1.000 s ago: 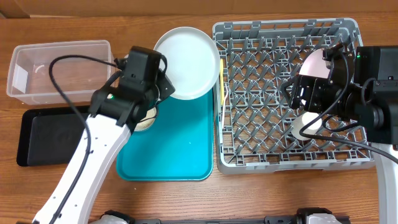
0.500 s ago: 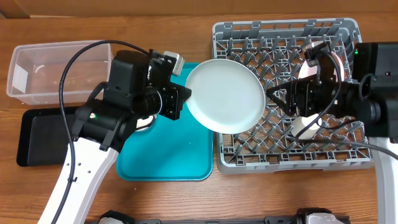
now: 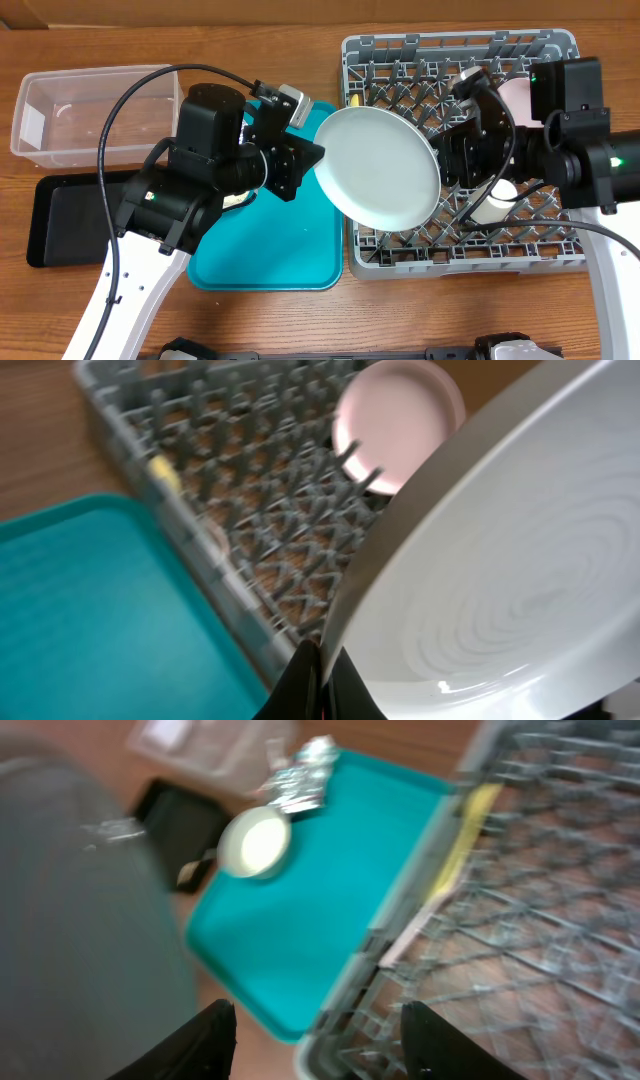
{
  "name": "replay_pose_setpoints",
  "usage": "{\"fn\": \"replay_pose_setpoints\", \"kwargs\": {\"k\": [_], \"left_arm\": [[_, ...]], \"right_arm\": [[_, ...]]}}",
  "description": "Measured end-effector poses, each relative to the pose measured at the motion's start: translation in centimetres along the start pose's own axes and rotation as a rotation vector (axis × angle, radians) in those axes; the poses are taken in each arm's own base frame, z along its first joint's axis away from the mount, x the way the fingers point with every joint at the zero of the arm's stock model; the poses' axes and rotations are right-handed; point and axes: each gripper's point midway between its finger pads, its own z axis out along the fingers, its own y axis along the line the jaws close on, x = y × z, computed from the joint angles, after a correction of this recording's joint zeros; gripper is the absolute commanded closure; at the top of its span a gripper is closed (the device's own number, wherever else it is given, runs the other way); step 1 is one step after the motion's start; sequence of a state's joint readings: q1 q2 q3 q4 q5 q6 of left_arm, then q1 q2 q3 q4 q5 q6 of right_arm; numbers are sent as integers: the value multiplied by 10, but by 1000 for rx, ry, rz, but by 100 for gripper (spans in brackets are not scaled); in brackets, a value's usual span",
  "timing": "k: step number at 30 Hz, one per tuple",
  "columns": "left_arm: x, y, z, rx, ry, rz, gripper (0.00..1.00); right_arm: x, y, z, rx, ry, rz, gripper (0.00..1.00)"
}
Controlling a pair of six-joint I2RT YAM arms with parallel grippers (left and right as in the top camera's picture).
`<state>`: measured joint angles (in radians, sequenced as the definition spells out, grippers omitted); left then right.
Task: Sort waste into correct bins and load items into the dishwasher rack
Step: 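Lift the white plate and hand it to the right gripper, then place the white plate upright in the rack beside the pink plate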
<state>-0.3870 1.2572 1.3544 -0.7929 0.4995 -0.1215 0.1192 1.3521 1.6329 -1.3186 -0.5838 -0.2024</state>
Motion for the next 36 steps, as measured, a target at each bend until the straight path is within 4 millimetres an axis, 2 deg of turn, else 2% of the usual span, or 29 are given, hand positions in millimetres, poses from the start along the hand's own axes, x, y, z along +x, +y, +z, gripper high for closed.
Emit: {"fn": "replay_pose_setpoints", "kwargs": {"k": [4, 6, 10, 14, 20, 24, 29, 30, 34, 36], "left_arm": [[9, 19, -6, -124, 24, -20, 96], [8, 25, -10, -167, 12, -17, 96], [4, 30, -19, -221, -16, -25, 96], [0, 37, -22, -263, -39, -43, 96], [-1, 54, -27, -364, -55, -66, 96], [-9, 46, -25, -321, -85, -61, 96], [-25, 19, -20, -168, -136, -40, 96], [-25, 13, -18, -143, -136, -33, 96], [-23, -1, -15, -84, -123, -18, 95], [-22, -3, -14, -76, -118, -16, 76]], "right_arm": [[-2, -27, -7, 113, -23, 101, 37], [-6, -30, -13, 121, -53, 118, 36], [-9, -15, -25, 76, -96, 94, 37], [-1, 3, -32, 38, -91, 70, 40], [1, 7, -31, 22, -82, 36, 39], [1, 22, -30, -43, -83, -28, 39], [-3, 37, -24, -100, -85, -91, 41], [-4, 39, -22, -109, -82, -100, 49], [-7, 37, -15, -122, -73, -98, 73], [-8, 35, -12, -124, -73, -101, 81]]}}
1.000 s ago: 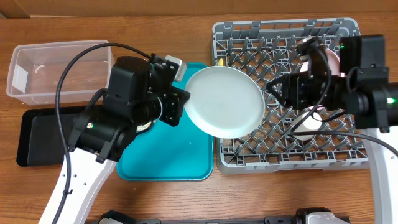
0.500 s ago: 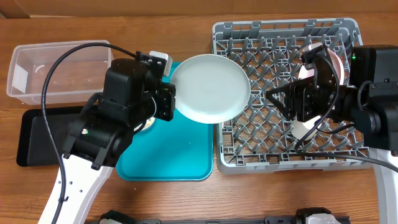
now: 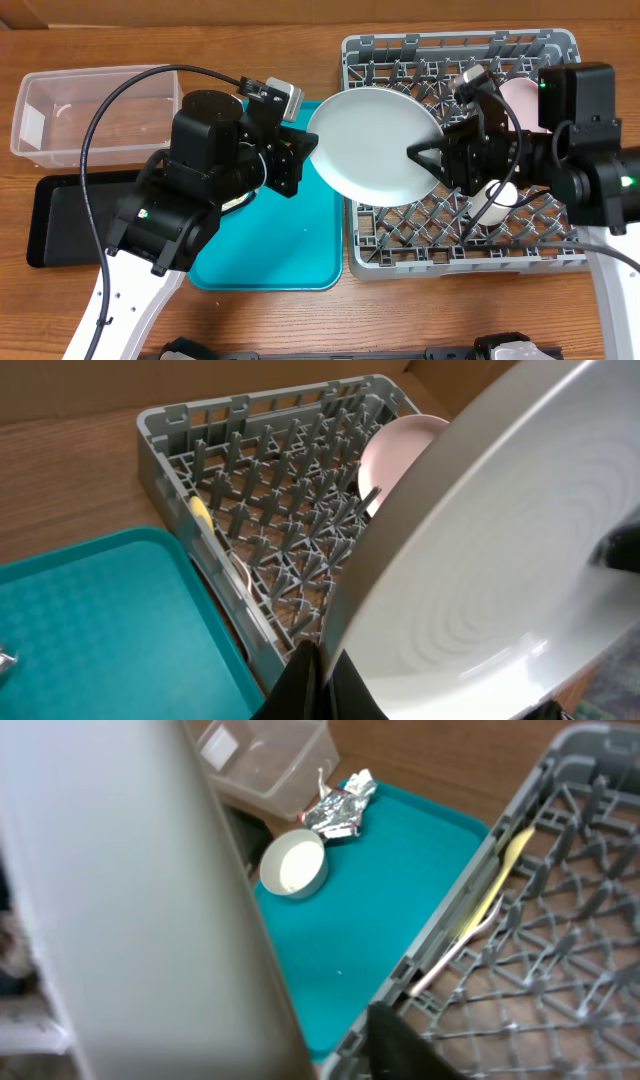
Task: Sort waste into correct bins and load items into the dishwasher rack
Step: 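Place the white plate upright in the rack beside the pink plate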
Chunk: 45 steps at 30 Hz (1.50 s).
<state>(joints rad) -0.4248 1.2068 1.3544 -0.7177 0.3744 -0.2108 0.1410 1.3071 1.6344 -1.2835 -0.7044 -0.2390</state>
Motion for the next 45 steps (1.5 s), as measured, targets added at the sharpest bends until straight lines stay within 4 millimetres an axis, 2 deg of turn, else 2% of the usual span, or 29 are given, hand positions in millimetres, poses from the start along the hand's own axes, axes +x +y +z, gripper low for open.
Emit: {"fn": "replay_pose_setpoints", "kwargs": {"k": [2, 3, 5, 10, 14, 16, 20, 22, 25, 29, 37, 40, 45], "left_arm": [[2, 0, 0, 0, 7, -5, 34], [3, 0, 0, -1, 11, -8, 25], [4, 1, 0, -7, 17, -10, 15], [9, 11, -1, -62, 30, -22, 12], [11, 20, -6, -123, 31, -26, 12], [9, 21, -10, -136, 16, -21, 11], [4, 18, -23, -147, -19, -11, 11], [3, 17, -28, -148, -33, -7, 11], [2, 16, -29, -150, -38, -5, 11], [3, 17, -30, -154, -35, -7, 10], [7, 18, -30, -158, -19, -12, 9], [7, 18, -30, -158, -18, -12, 9], [7, 18, -30, -158, -18, -12, 8]], "right_arm": [[0, -1, 0, 7, 1, -5, 86], [0, -2, 0, 14, 2, -4, 90], [1, -8, 0, 49, 6, 8, 96], [4, -34, -4, 207, 16, 79, 96], [8, -62, -15, 388, 16, 168, 96], [12, -83, -25, 522, 10, 224, 96], [17, -126, -59, 821, -21, 305, 96], [17, -139, -73, 929, -32, 315, 96], [20, -154, -82, 1034, -15, 315, 96], [25, -176, -76, 1110, 60, 306, 96], [37, -221, -51, 1214, 211, 295, 96], [38, -231, -44, 1230, 229, 292, 96], [39, -233, -40, 1224, 242, 295, 96]]}}
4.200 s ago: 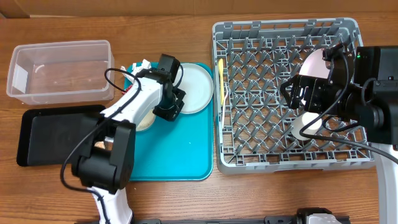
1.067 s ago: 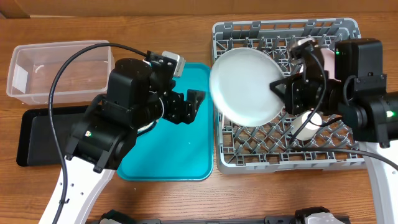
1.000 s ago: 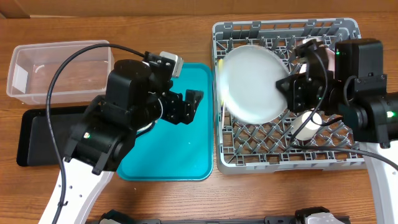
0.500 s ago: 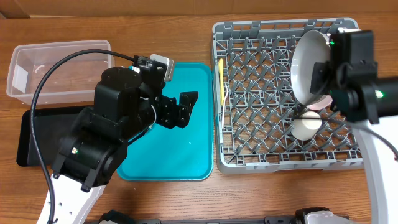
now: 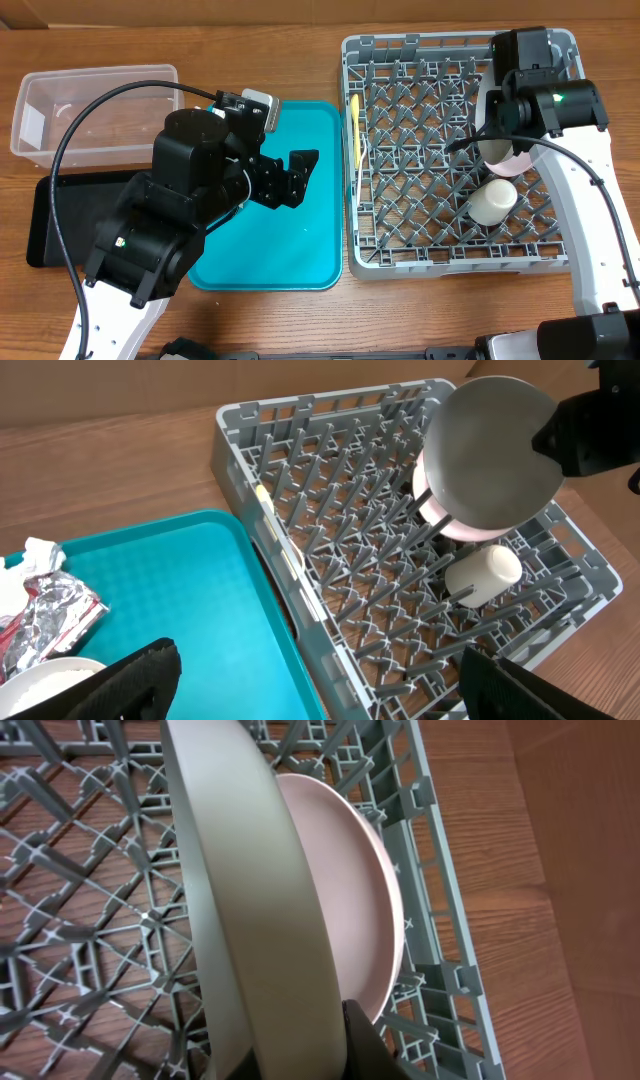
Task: Sort waste into correct bins and load items into the dishwasher rack
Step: 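Place the white plate upright in the rack beside the pink plate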
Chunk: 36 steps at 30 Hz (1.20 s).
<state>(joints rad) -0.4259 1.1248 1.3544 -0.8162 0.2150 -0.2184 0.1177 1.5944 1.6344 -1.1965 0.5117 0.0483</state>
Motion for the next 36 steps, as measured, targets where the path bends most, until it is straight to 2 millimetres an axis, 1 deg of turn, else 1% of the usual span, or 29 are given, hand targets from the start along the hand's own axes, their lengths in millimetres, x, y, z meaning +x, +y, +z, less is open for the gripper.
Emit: {"fn": "replay_pose_setpoints", "kwargs": {"k": [4, 8, 9, 10, 11, 12, 14, 15, 19, 21, 22, 23, 24, 25, 26, 27, 28, 30, 32, 34, 36], "left_arm": [[1, 0, 0, -1, 4, -1, 7], [6, 1, 0, -5, 23, -5, 7], [7, 2, 0, -6, 28, -6, 7], [8, 2, 0, -7, 31, -7, 7], [8, 2, 0, -7, 32, -7, 6], [8, 2, 0, -8, 34, -8, 6], [10, 2, 0, -9, 39, -9, 5], [10, 2, 0, -9, 41, -9, 5], [11, 2, 0, -10, 43, -10, 2], [11, 3, 0, -11, 43, -10, 2], [11, 3, 0, -12, 43, -10, 2], [12, 3, 0, -14, 46, -10, 1], [12, 4, 0, -18, 49, -11, 1], [13, 5, 0, -23, 53, -12, 0], [14, 6, 0, -29, 57, -13, 0], [16, 7, -1, -36, 62, -14, 0], [18, 9, -1, -45, 71, -16, 0], [22, 13, -1, -65, 85, -19, 0], [30, 22, 1, -113, 121, -36, 0], [43, 36, 5, -187, 180, -74, 0], [60, 52, 13, -276, 255, -133, 0]], "right_arm": [[1, 8, 2, -38, 4, 0, 96], [5, 16, 15, -48, 19, -7, 95], [7, 19, 20, -50, 27, -11, 79], [10, 21, 25, -48, 40, -17, 57], [12, 24, 29, -50, 52, -25, 44], [14, 25, 32, -49, 60, -25, 39], [14, 27, 34, -49, 65, -29, 34], [16, 26, 34, -48, 72, -31, 32], [19, 25, 26, -61, 89, -9, 33], [16, 26, 13, -108, 77, 11, 33], [12, 26, 3, -138, 60, 24, 32], [9, 25, -9, -170, 36, 40, 28], [4, 25, -23, -208, 2, 60, 18], [0, 24, -36, -244, -31, 75, 0], [-4, 22, -57, -299, -80, 104, 0], [-6, 21, -72, -339, -115, 111, 0], [-7, 17, -97, -399, -174, 128, 0], [-6, 15, -133, -497, -253, 142, 0], [-1, 16, -166, -602, -316, 141, 0], [6, 22, -191, -711, -347, 126, 0], [16, 33, -210, -824, -340, 102, 0]]}}
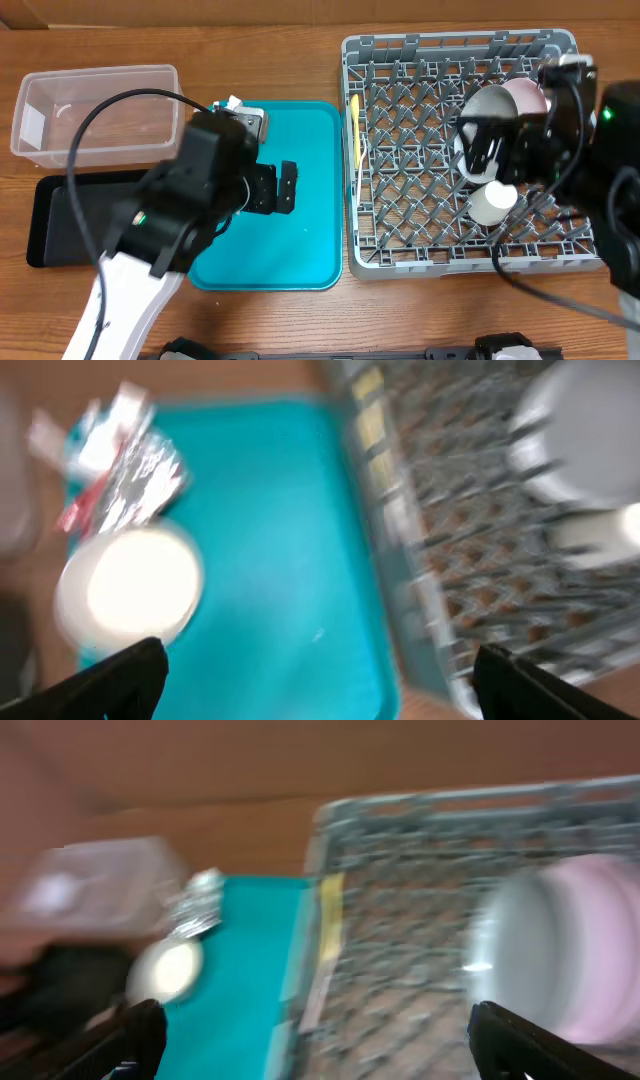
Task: Sort waste into correct bins and load items into the dishwasher rack
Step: 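Place the white plate upright in the rack beside the pink plate, then grasp the white rice bowl with the left gripper and lift it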
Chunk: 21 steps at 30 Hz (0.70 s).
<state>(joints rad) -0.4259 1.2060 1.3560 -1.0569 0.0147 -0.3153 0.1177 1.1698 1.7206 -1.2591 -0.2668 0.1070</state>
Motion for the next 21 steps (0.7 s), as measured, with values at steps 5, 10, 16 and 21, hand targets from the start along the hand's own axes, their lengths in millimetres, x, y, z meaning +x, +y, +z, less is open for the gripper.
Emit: {"fn": "replay_pose_setpoints", "kwargs": {"k": [5, 10, 16, 21], "left_arm": [[19, 26, 43, -173, 154, -92, 3], [31, 41, 71, -258, 245, -122, 9], [33, 74, 97, -339, 306, -156, 14], [50, 89, 141, -341, 428, -142, 18]], "right_arm": [[20, 25, 1, -155, 100, 28, 2], [36, 29, 6, -194, 187, 59, 28], [41, 30, 12, -207, 229, 80, 43], [41, 29, 17, -206, 242, 84, 48]]}}
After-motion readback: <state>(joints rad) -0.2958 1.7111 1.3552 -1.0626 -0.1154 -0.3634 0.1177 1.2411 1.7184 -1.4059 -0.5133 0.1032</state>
